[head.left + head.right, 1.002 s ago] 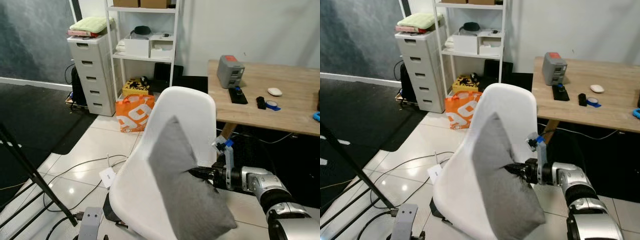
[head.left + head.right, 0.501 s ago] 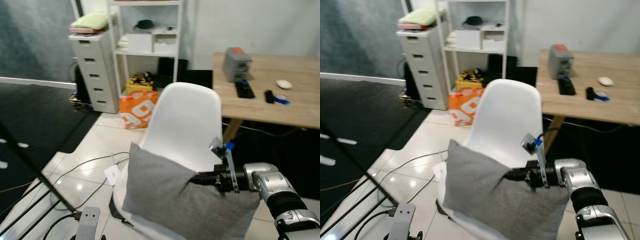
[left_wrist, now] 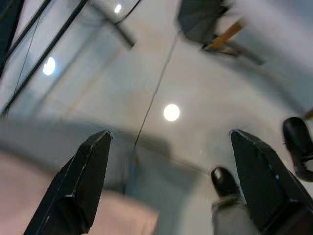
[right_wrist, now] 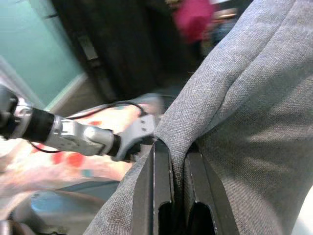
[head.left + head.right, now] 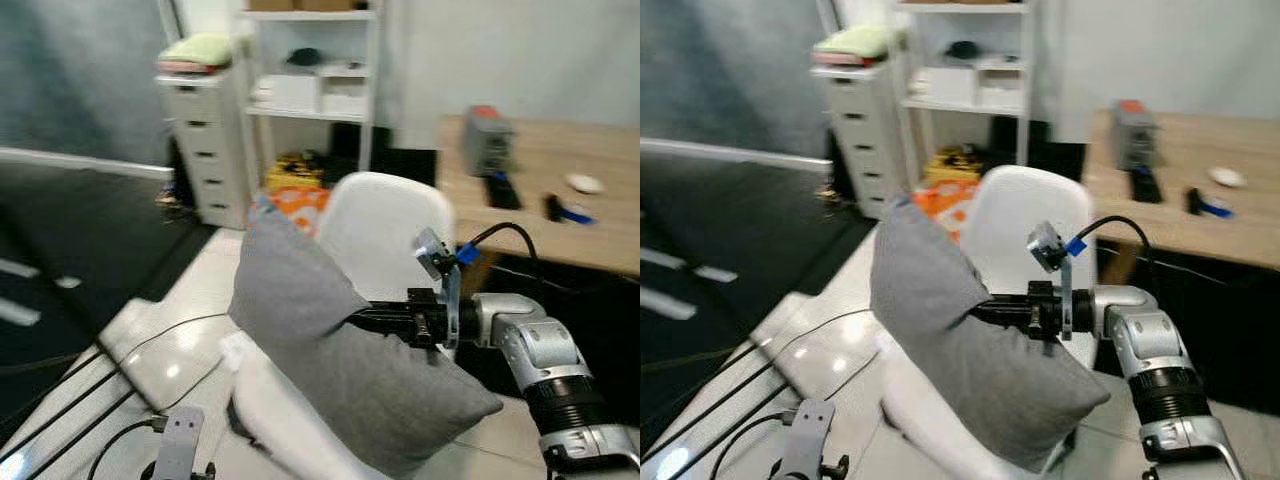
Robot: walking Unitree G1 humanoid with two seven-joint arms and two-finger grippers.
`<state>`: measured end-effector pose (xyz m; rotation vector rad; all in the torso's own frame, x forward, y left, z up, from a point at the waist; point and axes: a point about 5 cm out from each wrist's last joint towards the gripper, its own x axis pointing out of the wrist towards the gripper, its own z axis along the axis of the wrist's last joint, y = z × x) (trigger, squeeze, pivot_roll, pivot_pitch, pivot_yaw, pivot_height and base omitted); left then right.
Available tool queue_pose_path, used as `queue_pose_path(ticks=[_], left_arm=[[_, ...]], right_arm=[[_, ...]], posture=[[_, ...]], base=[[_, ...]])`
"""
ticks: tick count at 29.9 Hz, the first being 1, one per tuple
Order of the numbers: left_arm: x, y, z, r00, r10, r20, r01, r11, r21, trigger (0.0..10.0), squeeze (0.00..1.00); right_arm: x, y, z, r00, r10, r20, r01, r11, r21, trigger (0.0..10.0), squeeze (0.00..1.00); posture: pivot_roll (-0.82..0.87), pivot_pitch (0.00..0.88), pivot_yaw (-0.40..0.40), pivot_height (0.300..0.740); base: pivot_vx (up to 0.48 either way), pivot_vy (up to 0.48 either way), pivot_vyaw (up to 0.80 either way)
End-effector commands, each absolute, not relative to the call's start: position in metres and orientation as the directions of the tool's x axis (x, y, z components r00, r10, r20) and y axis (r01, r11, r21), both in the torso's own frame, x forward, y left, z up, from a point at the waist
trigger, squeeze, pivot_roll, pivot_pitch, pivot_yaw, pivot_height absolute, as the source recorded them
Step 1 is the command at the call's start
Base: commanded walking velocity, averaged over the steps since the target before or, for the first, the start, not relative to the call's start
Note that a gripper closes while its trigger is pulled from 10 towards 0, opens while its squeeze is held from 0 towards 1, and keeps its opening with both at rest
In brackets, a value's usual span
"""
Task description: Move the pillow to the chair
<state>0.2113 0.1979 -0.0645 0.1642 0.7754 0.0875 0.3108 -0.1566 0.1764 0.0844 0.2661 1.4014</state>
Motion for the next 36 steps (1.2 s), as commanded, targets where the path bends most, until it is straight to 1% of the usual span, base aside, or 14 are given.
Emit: queue_pose_path(ticks=[1, 2, 3, 4, 6, 11, 21, 29, 34, 35, 36], left_arm=[[0.203, 0.206, -0.069, 0.686, 0.152, -0.711, -0.012, 0.98, 0.198, 10.0, 0.0], [0.203, 0.206, -0.068, 0.686, 0.152, -0.712, -0.011, 0.98, 0.198, 10.0, 0.0], [0.203, 0.206, -0.068, 0.686, 0.152, -0.712, -0.011, 0.98, 0.198, 10.0, 0.0], [0.203, 0.206, -0.068, 0.686, 0.152, -0.712, -0.01, 0.98, 0.199, 10.0, 0.0], [0.203, 0.206, -0.068, 0.686, 0.152, -0.712, -0.01, 0.98, 0.199, 10.0, 0.0], [0.203, 0.206, -0.068, 0.686, 0.151, -0.711, -0.011, 0.98, 0.198, 10.0, 0.0], [0.204, 0.206, -0.068, 0.688, 0.152, -0.71, -0.013, 0.98, 0.197, 10.0, 0.0], [0.204, 0.206, -0.068, 0.688, 0.152, -0.71, -0.012, 0.98, 0.198, 10.0, 0.0], [0.203, 0.206, -0.068, 0.687, 0.153, -0.71, -0.011, 0.98, 0.2, 10.0, 0.0], [0.203, 0.206, -0.068, 0.687, 0.153, -0.71, -0.011, 0.98, 0.201, 10.0, 0.0], [0.203, 0.207, -0.068, 0.687, 0.154, -0.71, -0.011, 0.979, 0.202, 10.0, 0.0]], right_arm=[[0.306, -0.145, 0.184, 0.102, 0.991, -0.084, -0.973, 0.117, 0.2, 10.0, 0.0], [0.311, -0.144, 0.182, 0.163, 0.982, -0.091, -0.96, 0.179, 0.215, 10.0, 0.0], [0.311, -0.144, 0.182, 0.163, 0.982, -0.091, -0.96, 0.179, 0.215, 10.0, 0.0], [0.315, -0.144, 0.181, 0.207, 0.974, -0.097, -0.948, 0.224, 0.228, 10.0, 0.0], [0.315, -0.144, 0.179, 0.218, 0.969, -0.118, -0.946, 0.24, 0.22, 10.0, 0.0], [0.307, -0.145, 0.177, 0.185, 0.97, -0.16, -0.954, 0.216, 0.206, 10.0, 0.0], [0.304, -0.143, 0.18, 0.169, 0.971, -0.167, -0.959, 0.201, 0.199, 10.0, 0.0], [0.305, -0.144, 0.183, 0.194, 0.964, -0.182, -0.955, 0.228, 0.189, 10.0, 0.0], [0.307, -0.144, 0.182, 0.223, 0.958, -0.183, -0.95, 0.256, 0.181, 10.0, 0.0], [0.309, -0.144, 0.182, 0.238, 0.953, -0.185, -0.947, 0.27, 0.173, 10.0, 0.0], [0.313, -0.141, 0.182, 0.275, 0.946, -0.171, -0.941, 0.302, 0.156, 10.0, 0.0]], posture=[[-0.26, 0.072, 0.08, 0.74], [-0.26, 0.076, 0.078, 0.74], [-0.26, 0.076, 0.078, 0.74], [-0.26, 0.076, 0.078, 0.74], [-0.26, 0.078, 0.077, 0.74], [-0.26, 0.08, 0.076, 0.74], [-0.26, 0.074, 0.072, 0.74], [-0.26, 0.074, 0.074, 0.74], [-0.25, 0.071, 0.076, 0.74], [-0.25, 0.07, 0.076, 0.74], [-0.25, 0.069, 0.077, 0.74]], base=[[0.0, 0.0, 0.77], [0.0, 0.0, 0.0], [0.0, 0.0, 0.0], [0.0, 0.0, 0.0], [0.0, 0.0, -0.37], [0.0, 0.0, -0.74], [0.0, 0.0, -0.74], [0.0, 0.0, -0.74], [0.0, 0.0, -0.74], [0.0, 0.0, -0.74], [0.0, 0.0, 0.0]])
